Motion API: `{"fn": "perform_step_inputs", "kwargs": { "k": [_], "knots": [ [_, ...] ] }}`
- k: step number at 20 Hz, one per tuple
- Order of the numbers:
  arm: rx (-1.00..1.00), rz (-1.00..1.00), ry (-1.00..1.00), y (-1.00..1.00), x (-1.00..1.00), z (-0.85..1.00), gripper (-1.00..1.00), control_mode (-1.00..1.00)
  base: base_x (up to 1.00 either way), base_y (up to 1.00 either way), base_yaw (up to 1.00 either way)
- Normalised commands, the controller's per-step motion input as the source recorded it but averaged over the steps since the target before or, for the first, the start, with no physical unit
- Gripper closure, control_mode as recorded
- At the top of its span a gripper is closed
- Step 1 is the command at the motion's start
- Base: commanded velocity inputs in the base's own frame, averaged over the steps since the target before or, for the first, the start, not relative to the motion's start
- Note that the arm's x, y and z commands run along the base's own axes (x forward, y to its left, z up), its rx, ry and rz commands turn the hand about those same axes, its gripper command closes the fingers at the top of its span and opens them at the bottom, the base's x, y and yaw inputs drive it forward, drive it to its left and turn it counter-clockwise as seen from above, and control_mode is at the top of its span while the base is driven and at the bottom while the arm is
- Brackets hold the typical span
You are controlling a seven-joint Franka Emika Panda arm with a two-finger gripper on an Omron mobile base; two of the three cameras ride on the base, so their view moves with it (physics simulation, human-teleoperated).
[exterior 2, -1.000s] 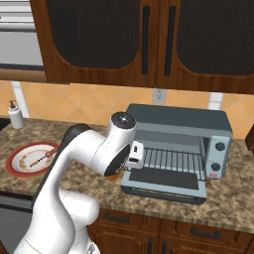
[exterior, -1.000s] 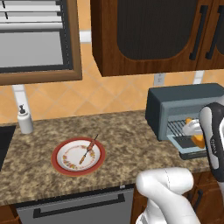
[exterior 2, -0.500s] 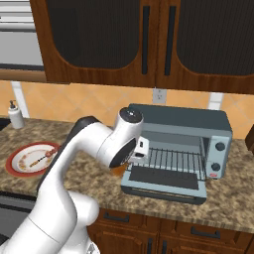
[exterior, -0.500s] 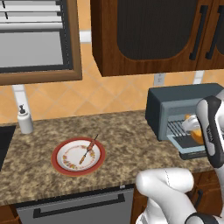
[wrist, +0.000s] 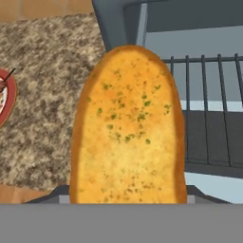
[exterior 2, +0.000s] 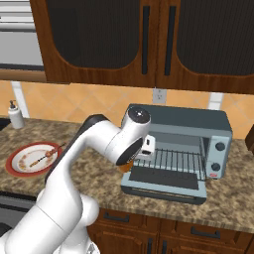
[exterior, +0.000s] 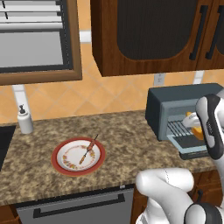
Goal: Pick up the kebab skewer and baguette bread, and place them inside the toaster oven. Close the toaster oven door and start by setting the timer.
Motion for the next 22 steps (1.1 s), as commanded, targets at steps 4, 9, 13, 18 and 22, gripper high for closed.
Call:
{"fn": "perform_step_inputs", "kwargs": {
  "k": [4, 9, 13, 18, 22],
  "knots": [
    [-0.02, 0.0, -0.03, -0.1, 0.08, -0.16, 1.0, -1.0, 0.0, 0.0, 0.0],
    [0.0, 0.0, -0.02, -0.2, 0.17, 0.0, 1.0, -1.0, 0.0, 0.0, 0.0],
    [-0.04, 0.0, 0.0, -0.08, 0.08, -0.09, 1.0, -1.0, 0.0, 0.0, 0.0],
    [-0.02, 0.0, 0.0, -0.01, 0.02, -0.1, 1.0, -1.0, 0.0, 0.0, 0.0],
    [0.0, 0.0, 0.0, 0.0, 0.0, -0.14, 1.0, -1.0, 0.0, 0.0, 0.0]
  ]
}}
